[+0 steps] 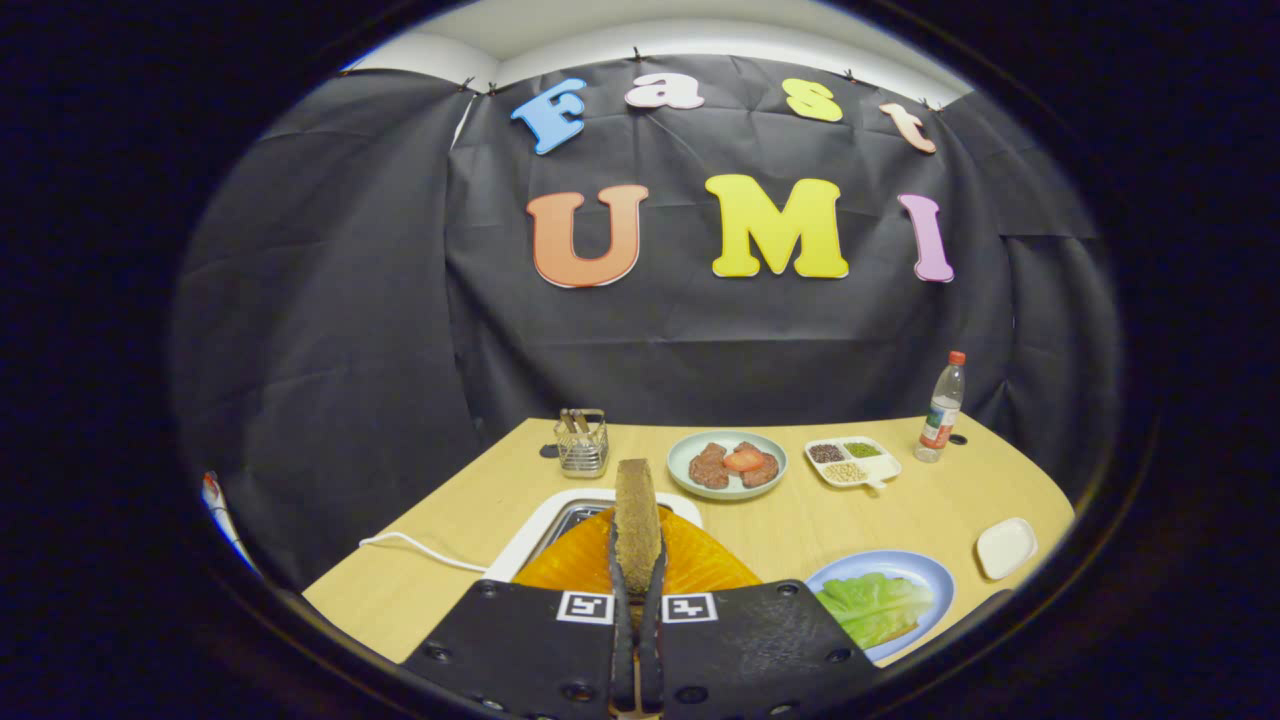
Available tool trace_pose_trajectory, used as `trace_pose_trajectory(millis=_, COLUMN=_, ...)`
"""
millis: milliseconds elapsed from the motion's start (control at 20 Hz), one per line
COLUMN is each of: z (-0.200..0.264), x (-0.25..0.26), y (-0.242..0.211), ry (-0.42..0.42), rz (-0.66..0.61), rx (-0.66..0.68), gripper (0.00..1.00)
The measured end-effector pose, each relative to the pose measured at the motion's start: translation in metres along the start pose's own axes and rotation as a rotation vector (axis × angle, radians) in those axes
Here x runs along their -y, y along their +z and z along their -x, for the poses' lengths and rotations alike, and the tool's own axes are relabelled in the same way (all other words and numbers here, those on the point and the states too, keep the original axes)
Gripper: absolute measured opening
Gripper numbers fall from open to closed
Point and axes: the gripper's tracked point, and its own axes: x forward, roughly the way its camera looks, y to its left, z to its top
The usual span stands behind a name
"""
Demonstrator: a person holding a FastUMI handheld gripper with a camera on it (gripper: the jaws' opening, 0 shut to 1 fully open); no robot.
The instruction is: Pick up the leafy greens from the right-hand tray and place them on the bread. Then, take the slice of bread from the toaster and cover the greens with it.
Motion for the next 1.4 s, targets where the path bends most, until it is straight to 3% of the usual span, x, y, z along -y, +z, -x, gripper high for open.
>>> trace_pose_trajectory(millis=400, z=0.041, x=0.015, y=0.044, ry=0.049, rz=-0.05, rx=0.097, gripper=0.02)
trace_pose_trajectory(millis=750, z=0.077, x=0.067, y=0.057, ry=0.04, rz=-0.067, rx=0.151, gripper=0.03)
trace_pose_trajectory(millis=1050, z=0.084, x=0.132, y=0.031, ry=-0.035, rz=-0.087, rx=0.141, gripper=0.03)
trace_pose_trajectory(millis=1400, z=0.048, x=0.176, y=-0.032, ry=-0.113, rz=-0.183, rx=0.064, gripper=0.03)
